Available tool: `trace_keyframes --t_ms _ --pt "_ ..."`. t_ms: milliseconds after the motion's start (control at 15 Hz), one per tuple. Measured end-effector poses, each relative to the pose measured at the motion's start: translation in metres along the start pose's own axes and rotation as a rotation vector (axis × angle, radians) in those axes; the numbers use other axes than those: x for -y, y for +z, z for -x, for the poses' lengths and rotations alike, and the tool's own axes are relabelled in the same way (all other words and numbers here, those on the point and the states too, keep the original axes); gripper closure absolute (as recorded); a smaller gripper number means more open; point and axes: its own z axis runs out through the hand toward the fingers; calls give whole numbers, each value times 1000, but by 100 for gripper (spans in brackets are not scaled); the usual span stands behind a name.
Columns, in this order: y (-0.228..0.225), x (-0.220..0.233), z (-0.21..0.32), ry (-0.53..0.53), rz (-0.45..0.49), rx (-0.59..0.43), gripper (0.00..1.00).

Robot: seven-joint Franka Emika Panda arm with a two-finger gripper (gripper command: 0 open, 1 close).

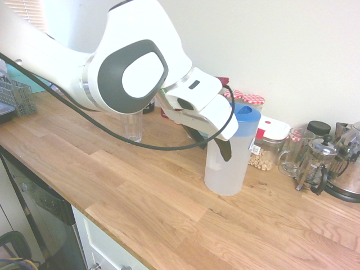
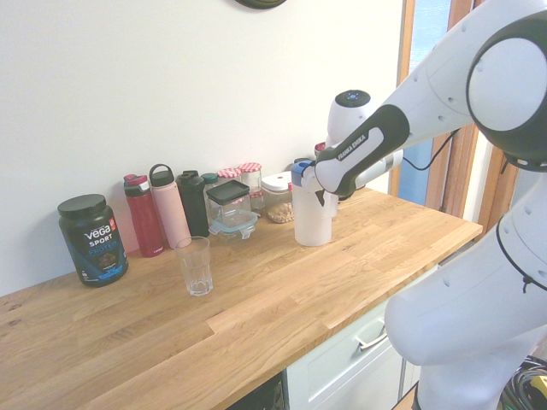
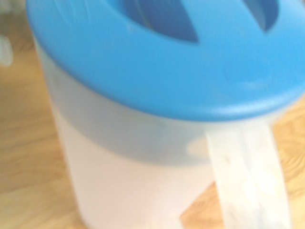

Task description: Pour me some water

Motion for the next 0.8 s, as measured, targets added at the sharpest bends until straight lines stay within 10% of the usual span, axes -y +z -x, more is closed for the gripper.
trace_keyframes --t_ms 400,800 --pt "-32 -10 5 -90 3 396 0" --pt "-50 -7 28 -239 13 497 0"
